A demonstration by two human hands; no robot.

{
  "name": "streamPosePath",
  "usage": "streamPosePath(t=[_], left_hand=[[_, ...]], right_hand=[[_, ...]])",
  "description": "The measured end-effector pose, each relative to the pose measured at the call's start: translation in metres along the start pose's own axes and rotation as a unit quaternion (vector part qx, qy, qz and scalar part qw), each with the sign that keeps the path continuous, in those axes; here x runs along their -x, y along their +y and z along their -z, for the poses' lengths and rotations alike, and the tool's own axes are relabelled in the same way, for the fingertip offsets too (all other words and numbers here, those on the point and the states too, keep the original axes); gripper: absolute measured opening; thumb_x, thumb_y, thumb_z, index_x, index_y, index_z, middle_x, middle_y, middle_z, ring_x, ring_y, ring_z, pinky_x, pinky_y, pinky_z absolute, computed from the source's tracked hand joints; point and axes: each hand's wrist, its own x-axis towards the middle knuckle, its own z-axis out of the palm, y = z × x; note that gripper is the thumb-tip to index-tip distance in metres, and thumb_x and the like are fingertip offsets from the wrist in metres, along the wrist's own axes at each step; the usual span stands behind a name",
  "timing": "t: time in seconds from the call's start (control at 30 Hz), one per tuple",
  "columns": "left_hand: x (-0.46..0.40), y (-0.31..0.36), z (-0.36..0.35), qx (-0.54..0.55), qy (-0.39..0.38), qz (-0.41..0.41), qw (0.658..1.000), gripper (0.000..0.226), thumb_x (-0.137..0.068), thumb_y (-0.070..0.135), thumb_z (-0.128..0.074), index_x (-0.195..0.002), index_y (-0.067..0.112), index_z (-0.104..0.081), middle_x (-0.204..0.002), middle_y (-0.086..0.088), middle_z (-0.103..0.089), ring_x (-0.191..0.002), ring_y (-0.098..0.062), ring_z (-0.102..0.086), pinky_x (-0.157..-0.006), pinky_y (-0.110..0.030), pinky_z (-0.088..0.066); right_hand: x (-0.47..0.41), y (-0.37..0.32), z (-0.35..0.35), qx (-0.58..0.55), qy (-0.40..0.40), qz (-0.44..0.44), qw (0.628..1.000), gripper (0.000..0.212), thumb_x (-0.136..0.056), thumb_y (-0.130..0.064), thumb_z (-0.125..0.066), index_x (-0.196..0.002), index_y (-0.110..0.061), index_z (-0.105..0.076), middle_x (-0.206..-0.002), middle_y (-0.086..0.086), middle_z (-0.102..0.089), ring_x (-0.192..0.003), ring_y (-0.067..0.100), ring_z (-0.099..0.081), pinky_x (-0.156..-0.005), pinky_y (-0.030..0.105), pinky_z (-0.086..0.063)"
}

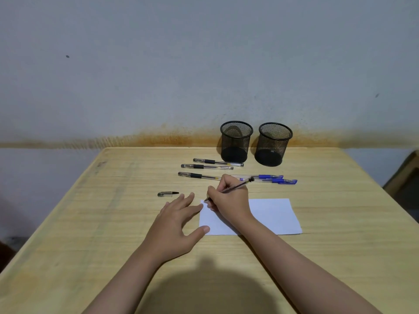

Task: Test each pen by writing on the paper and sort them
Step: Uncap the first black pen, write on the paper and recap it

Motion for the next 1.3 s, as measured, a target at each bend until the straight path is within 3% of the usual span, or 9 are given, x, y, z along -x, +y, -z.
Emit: streamPosePath(t=[0.7,1.07,1.3], left_hand=[[0.0015,0.0043,0.0011,0.005,0.001,0.006,1.0,0.069,-0.066,0.07,-0.044,-0.127,0.038,-0.051,-0.151,0.015,-0.028,-0.143,-0.006,-0.016,-0.118,-0.038,-0.012],[0.0016,0.0032,0.0005,0.002,0.002,0.004,1.0,0.069,-0.066,0.07,-0.044,-0.127,0.038,-0.051,-0.151,0.015,-0.028,-0.143,-0.006,-0.016,-0.118,-0.038,-0.012],[0.001,0.0028,0.0001,-0.004,0.002,0.002,1.0,0.069,-0.067,0.07,-0.043,-0.128,0.038,-0.05,-0.151,0.015,-0.027,-0.143,-0.006,-0.015,-0.118,-0.038,-0.011]], right_hand=[[-0.0022,0.0002,-0.0021,0.018,-0.02,-0.009,1.0,0.024,-0.079,0.002,-0.064,-0.065,-0.007,-0.047,-0.068,0.034,-0.059,-0.053,0.026,-0.065,-0.052,0.033,-0.055],[-0.0034,0.0017,-0.0021,0.036,0.003,-0.013,0.999,0.016,-0.079,0.001,-0.063,-0.07,0.001,-0.049,-0.069,0.034,-0.059,-0.047,0.017,-0.063,-0.047,0.027,-0.053],[-0.0049,0.0046,-0.0027,0.041,0.022,-0.013,0.999,0.018,-0.079,0.001,-0.063,-0.068,-0.001,-0.048,-0.067,0.033,-0.057,-0.051,0.027,-0.065,-0.052,0.037,-0.056]])
